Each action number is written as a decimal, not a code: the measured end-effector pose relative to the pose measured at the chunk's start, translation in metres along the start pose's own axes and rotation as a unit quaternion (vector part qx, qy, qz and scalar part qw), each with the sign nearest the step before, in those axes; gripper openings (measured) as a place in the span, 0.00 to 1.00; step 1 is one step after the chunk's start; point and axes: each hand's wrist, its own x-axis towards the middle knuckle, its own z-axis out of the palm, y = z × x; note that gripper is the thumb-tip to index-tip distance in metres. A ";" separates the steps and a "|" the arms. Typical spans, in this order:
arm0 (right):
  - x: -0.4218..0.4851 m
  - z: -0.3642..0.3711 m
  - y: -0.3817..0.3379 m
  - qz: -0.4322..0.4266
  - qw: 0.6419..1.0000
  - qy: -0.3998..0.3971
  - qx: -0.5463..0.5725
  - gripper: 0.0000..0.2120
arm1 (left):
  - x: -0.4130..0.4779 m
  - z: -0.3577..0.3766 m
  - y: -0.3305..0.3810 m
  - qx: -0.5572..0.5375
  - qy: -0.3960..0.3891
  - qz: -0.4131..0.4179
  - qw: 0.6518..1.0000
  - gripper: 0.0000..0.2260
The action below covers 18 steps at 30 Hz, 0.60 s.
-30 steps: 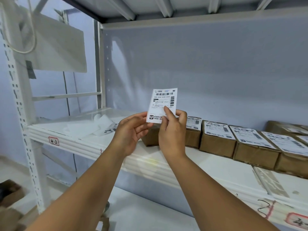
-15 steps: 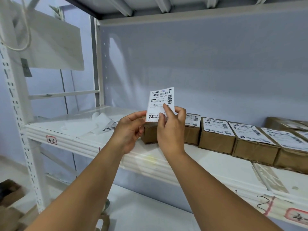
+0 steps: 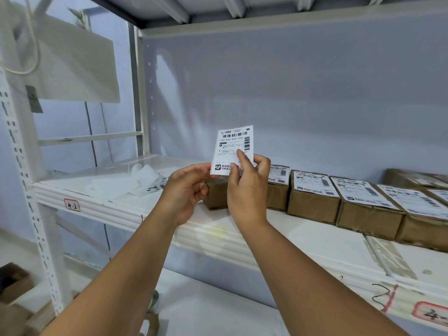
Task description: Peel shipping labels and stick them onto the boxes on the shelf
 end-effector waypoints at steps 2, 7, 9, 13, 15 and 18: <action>0.000 0.000 0.000 0.000 1.000 0.001 0.001 0.19 | 0.000 -0.001 0.000 -0.003 -0.003 0.003 1.000 0.09; 0.000 -0.001 -0.001 -0.002 1.000 0.002 0.002 0.19 | -0.001 0.000 0.000 0.002 0.000 -0.001 1.000 0.09; 0.000 -0.001 -0.002 -0.002 1.000 0.002 0.001 0.19 | 0.000 0.000 0.000 -0.002 0.003 -0.004 1.000 0.09; 0.000 0.000 -0.001 -0.005 1.000 0.005 0.001 0.18 | 0.000 -0.001 0.000 -0.009 0.003 -0.002 1.000 0.09; 0.000 0.001 -0.001 -0.007 1.000 0.009 0.010 0.18 | 0.000 -0.001 0.000 -0.011 0.004 -0.002 1.000 0.09; 0.000 0.002 0.000 -0.010 1.000 0.011 0.018 0.17 | 0.000 -0.001 0.000 -0.013 0.010 -0.001 1.000 0.08</action>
